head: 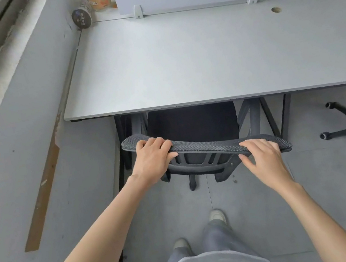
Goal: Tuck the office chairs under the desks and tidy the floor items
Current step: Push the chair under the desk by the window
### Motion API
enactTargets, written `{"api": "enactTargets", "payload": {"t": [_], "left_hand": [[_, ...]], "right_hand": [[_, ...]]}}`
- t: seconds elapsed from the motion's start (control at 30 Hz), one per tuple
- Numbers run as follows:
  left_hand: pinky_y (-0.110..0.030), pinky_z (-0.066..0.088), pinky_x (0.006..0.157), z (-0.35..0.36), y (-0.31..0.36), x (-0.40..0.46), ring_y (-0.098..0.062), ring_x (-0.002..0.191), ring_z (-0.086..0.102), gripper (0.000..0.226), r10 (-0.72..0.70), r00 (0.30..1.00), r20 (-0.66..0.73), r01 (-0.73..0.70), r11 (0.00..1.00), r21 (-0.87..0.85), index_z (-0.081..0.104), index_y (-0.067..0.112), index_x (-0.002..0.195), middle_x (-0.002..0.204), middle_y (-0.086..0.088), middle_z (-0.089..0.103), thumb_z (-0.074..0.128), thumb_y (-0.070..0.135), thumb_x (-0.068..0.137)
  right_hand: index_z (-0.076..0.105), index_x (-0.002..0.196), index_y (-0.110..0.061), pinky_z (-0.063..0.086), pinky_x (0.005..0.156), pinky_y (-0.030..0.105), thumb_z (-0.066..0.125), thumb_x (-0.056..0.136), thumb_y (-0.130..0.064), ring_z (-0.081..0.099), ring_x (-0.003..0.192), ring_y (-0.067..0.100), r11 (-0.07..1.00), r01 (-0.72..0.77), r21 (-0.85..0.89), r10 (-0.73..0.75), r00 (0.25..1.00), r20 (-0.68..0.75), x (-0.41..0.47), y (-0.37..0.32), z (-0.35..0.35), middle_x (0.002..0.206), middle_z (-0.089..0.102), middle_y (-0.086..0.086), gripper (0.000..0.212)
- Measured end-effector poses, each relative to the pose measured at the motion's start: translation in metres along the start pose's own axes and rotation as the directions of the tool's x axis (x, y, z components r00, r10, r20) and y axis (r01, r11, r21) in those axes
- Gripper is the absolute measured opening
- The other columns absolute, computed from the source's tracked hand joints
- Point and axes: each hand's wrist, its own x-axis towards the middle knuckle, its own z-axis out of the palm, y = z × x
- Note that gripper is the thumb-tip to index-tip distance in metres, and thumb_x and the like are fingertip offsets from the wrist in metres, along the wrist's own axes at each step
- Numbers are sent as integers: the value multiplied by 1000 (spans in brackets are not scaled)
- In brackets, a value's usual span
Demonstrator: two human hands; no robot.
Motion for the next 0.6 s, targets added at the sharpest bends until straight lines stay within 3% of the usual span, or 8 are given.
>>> {"api": "enactTargets", "payload": {"t": [0.27,0.4,0.5,0.6], "left_hand": [[-39,36,74,14,53,40,-24,75,56,48,-35,999,-11,35,999,5,59,16,90,84,0,61,25,49,91],[-35,41,68,17,75,55,-23,71,59,47,-3,1000,-10,3,1000,14,59,16,83,77,2,62,29,53,87],[-33,45,70,13,80,77,-20,71,58,48,91,989,120,-97,995,39,58,17,85,76,3,62,43,62,78],[-34,43,77,11,88,96,-25,89,58,33,-64,950,305,52,997,49,56,15,98,93,-2,64,56,44,82]], "right_hand": [[67,100,-12,30,82,29,60,80,-22,62,95,23,1000,1,28,-2,1000,11,21,65,-18,99,70,2,24],[69,98,-11,44,79,37,77,69,-13,66,91,25,995,-8,-99,21,991,135,37,99,-28,96,72,3,31],[71,99,-13,49,75,37,79,65,-18,67,89,27,978,28,-208,27,966,257,57,119,-39,95,74,4,35],[70,104,-21,51,71,34,77,71,-24,67,92,25,980,73,-185,-21,962,271,68,126,-40,100,73,-2,34]]}}
